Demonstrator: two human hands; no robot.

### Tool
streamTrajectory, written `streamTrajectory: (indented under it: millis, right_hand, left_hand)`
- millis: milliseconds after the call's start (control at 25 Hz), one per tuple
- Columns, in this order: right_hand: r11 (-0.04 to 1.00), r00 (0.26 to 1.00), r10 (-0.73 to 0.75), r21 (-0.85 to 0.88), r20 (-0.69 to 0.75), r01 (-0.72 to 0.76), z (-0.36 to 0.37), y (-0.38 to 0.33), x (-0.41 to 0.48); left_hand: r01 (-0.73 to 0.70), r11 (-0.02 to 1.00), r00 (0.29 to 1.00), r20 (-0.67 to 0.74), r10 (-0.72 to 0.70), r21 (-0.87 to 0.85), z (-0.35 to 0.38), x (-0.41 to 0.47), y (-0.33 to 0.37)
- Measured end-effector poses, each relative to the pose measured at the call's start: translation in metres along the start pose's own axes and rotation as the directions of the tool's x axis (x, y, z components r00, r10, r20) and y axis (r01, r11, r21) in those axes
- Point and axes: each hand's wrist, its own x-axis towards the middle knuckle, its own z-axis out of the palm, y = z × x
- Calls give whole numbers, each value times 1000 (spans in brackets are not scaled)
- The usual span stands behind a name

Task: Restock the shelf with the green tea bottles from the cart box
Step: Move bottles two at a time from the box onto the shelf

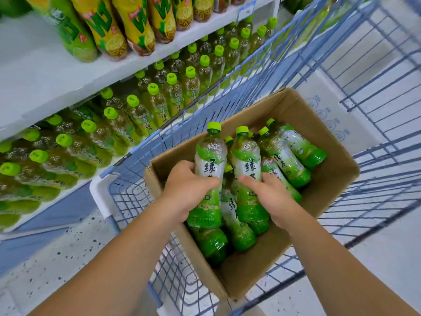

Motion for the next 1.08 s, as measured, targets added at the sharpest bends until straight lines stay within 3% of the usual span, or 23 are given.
streamTrajectory:
  millis: [200, 360, 560, 760, 1080]
  right_hand:
    - [987, 997, -78, 138, -21, 80, 21, -26, -36]
    - [976, 981, -191, 104, -35, 194, 35, -49, -48]
    - [925, 923, -379, 17, 60, 379, 64, -81, -58]
    - [884, 879, -457, -42, 136, 466, 122, -108, -64]
    - [842, 834, -462, -147, 300, 519, 259, -147, -75]
  left_hand:
    - [-114, 994, 993, -42, 113, -3, -30, -23, 17]
    - [-224, 974, 968, -127, 217, -43, -55, -40, 27]
    - [-338, 937, 914, -267, 304, -90, -92, -64, 24]
    - [-397, 907, 864, -391, 316, -143, -148, -68, 12]
    - [-424, 876, 809, -530, 253, -230, -282, -72, -42]
